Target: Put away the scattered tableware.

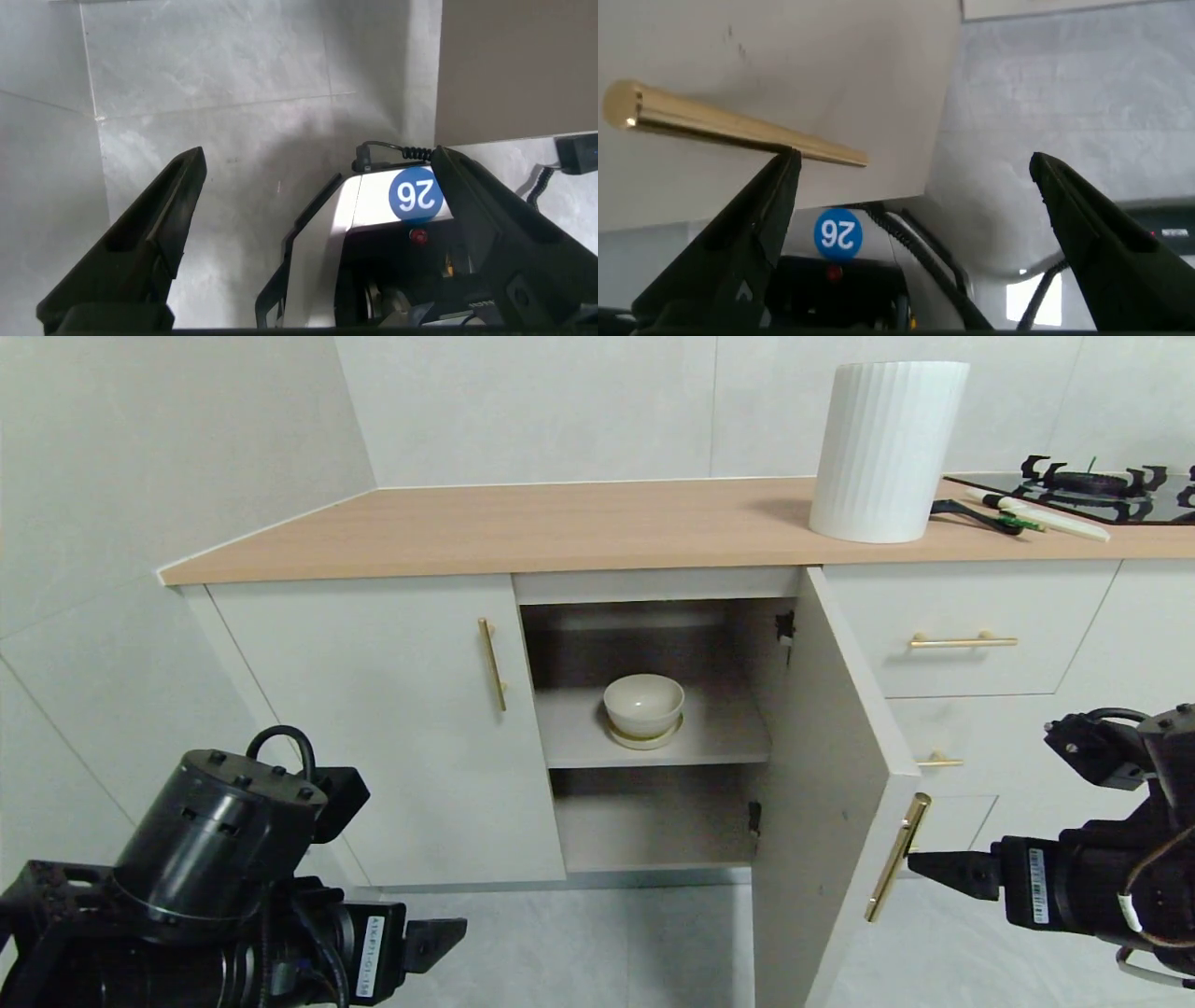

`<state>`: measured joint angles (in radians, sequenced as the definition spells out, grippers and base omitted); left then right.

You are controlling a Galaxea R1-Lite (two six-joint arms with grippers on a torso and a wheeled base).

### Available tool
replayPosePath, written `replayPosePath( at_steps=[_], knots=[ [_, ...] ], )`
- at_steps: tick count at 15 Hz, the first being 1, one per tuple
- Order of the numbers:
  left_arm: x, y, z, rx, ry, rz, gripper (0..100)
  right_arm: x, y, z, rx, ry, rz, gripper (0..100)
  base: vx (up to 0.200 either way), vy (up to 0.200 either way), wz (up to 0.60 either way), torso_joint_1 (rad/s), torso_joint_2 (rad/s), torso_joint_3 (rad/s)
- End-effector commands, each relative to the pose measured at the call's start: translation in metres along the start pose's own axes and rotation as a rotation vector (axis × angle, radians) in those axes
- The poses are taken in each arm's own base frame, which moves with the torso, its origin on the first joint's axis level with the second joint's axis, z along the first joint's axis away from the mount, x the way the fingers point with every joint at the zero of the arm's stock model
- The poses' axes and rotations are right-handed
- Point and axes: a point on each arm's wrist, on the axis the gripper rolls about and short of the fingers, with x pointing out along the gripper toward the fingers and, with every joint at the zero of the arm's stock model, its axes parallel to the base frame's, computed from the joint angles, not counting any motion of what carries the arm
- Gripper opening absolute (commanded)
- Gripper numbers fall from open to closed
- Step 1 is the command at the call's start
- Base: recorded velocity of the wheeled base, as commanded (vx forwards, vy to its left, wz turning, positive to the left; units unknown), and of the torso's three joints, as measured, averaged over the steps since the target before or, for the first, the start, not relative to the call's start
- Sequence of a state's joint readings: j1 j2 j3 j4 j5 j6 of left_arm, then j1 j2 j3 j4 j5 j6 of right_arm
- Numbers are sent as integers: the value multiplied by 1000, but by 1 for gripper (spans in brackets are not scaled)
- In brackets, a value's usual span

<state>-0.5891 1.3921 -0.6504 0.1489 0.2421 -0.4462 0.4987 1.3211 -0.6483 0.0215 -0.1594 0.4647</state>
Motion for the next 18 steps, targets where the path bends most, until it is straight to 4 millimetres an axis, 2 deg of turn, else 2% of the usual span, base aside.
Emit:
replayPosePath(
  at_steps=[1, 5, 8, 12, 18],
  knots=[
    [0, 0, 0, -1, 0, -1, 100, 18, 8, 2, -13, 2, 13, 100, 0, 0, 0, 0, 0, 0],
    [1, 0, 0, -2, 0, 1, 100, 55, 20, 11, -45, -19, 35, 100, 0, 0, 0, 0, 0, 0],
    [0, 0, 1, -4, -5, -1, 100, 68, 31, 24, -107, -10, 101, 100, 0, 0, 0, 0, 0, 0],
    [-4, 1, 2, -8, -18, -8, 100, 97, 46, 39, -209, 15, 149, 100, 0, 0, 0, 0, 0, 0],
    [0, 1, 8, -24, -19, 3, 100, 126, 51, 37, -198, 39, 160, 100, 0, 0, 0, 0, 0, 0]
  ],
)
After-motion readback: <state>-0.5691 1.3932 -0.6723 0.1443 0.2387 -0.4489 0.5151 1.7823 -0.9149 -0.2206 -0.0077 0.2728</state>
